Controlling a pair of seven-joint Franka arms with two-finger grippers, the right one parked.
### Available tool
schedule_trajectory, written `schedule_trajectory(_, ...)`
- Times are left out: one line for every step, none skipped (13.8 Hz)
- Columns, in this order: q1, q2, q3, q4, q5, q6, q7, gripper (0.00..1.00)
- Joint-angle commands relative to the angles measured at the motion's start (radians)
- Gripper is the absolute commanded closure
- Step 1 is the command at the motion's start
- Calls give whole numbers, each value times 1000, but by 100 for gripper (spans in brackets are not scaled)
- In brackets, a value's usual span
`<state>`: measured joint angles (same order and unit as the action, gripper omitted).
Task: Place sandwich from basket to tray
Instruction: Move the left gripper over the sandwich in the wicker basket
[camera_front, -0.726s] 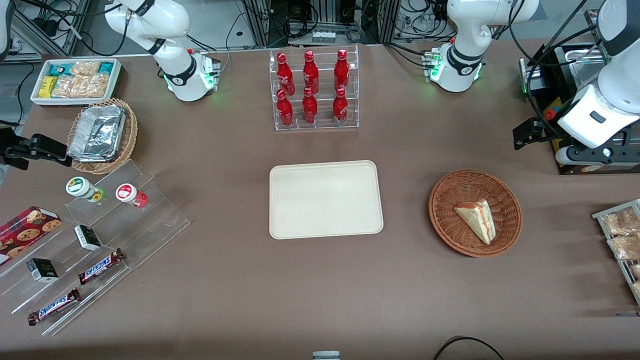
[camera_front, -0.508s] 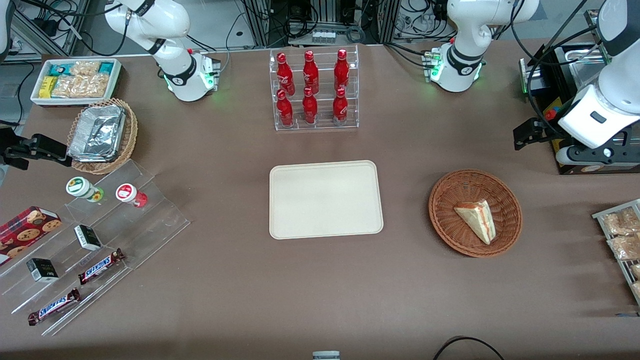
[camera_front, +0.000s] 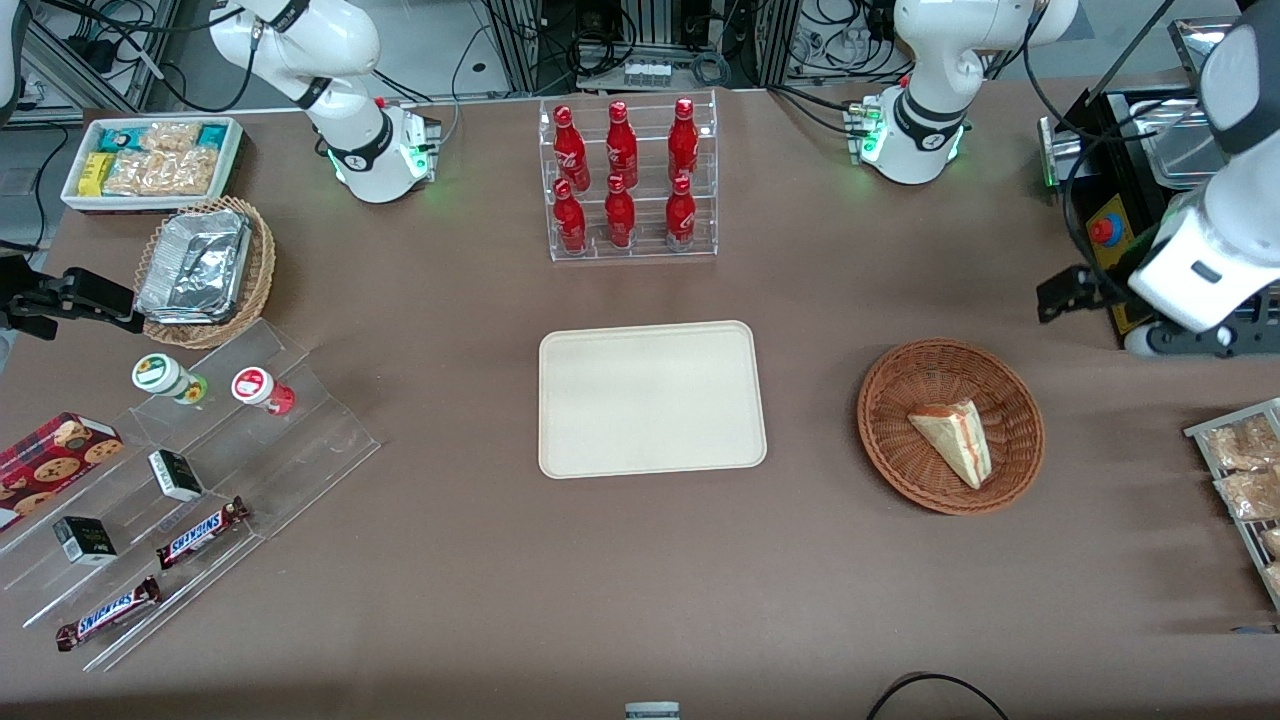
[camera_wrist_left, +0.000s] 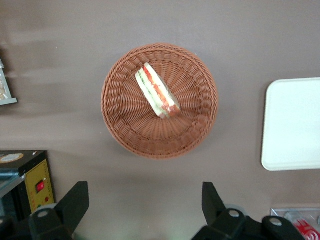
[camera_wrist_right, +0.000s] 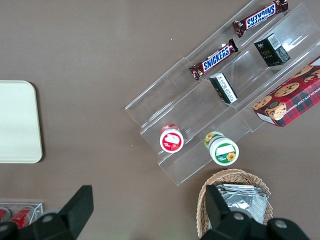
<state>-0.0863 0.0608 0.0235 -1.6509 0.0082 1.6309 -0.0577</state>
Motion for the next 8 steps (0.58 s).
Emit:
schedule_trajectory(-3, -10, 9, -130, 1, 139, -14, 0)
schedule_trajectory(-1, -6, 9, -168, 1, 194, -55, 0)
schedule_trajectory(-3, -3, 9, -209, 3, 254, -111, 0)
schedule_trajectory(-3, -1, 9, -252, 3, 314, -169, 0)
schedule_trajectory(-4, 1, 7, -297, 3, 378, -227, 0)
schedule_trajectory(-4, 2, 7, -341, -10, 444, -272, 0)
schedule_trajectory(-4, 13, 7, -378, -11, 502, -309, 0)
schedule_trajectory(-4, 25, 7, -401, -11, 542, -344, 0)
